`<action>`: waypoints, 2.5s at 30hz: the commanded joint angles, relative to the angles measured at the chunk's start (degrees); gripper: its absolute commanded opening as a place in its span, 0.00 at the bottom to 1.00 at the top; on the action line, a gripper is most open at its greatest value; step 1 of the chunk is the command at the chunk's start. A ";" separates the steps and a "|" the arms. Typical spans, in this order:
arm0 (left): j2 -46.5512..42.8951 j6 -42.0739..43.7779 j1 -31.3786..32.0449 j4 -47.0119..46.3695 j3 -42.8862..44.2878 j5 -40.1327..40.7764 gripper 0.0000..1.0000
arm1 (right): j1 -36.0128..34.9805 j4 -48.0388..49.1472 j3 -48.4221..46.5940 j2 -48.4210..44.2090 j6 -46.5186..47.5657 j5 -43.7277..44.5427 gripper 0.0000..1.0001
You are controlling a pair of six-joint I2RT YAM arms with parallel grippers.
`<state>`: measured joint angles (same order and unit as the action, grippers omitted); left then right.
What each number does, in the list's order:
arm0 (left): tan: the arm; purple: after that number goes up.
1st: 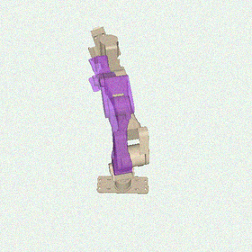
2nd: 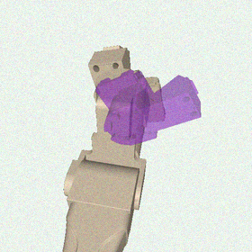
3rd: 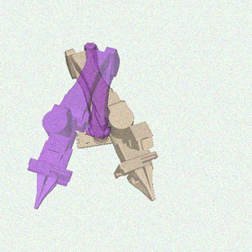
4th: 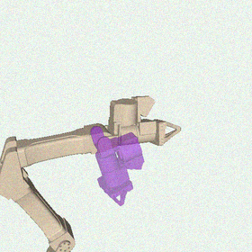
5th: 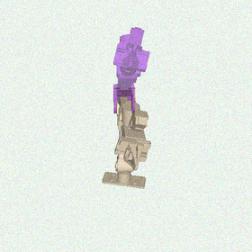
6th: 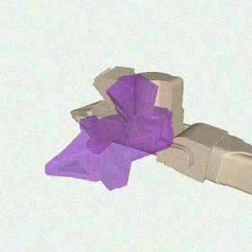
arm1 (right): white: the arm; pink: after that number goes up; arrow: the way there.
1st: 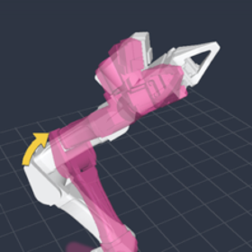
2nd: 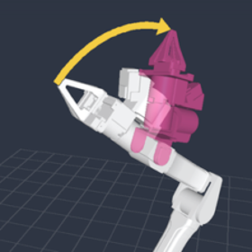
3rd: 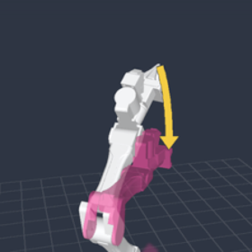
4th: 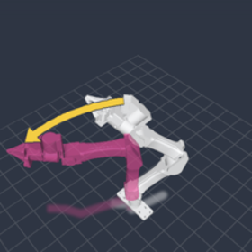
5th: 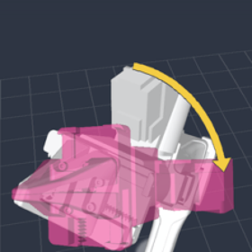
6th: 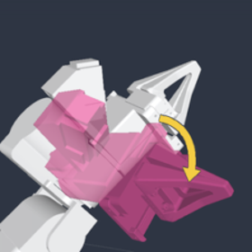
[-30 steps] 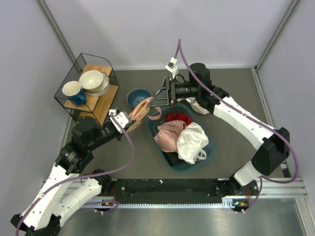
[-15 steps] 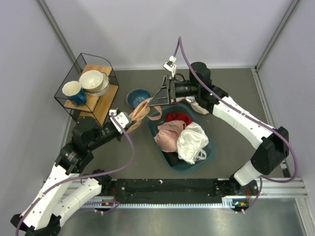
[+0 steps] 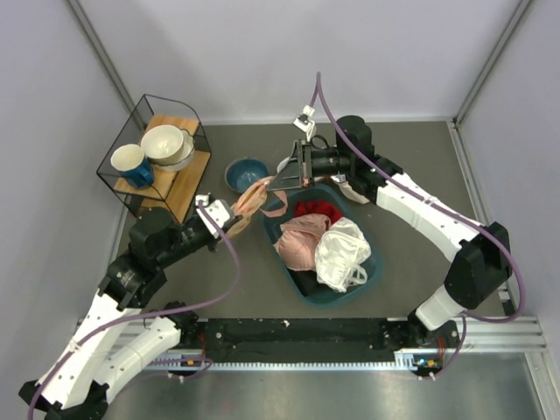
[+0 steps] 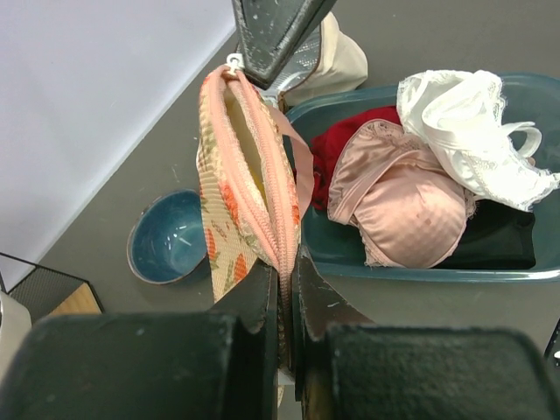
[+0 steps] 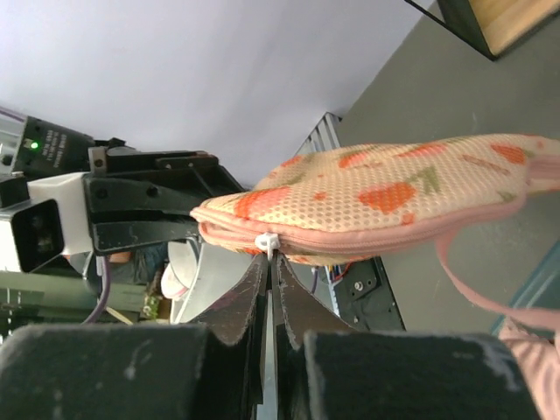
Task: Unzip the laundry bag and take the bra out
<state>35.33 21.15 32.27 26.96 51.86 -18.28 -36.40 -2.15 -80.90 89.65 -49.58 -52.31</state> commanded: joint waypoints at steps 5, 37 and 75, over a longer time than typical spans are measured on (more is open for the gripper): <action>-3.68 1.44 -0.10 -2.35 -1.05 0.97 0.00 | 4.68 -0.31 6.10 -3.08 4.67 -0.06 0.00; 1.84 -19.29 -0.02 -10.35 3.51 -8.00 0.99 | -6.49 -6.37 -2.06 -0.88 6.78 3.80 0.00; 8.88 -30.29 3.85 -3.23 6.59 7.47 0.00 | -3.85 -7.51 -3.12 -0.61 6.69 7.14 0.00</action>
<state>46.06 -10.52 36.07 25.34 57.08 -11.03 -41.54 -11.27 -81.52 89.65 -42.76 -46.46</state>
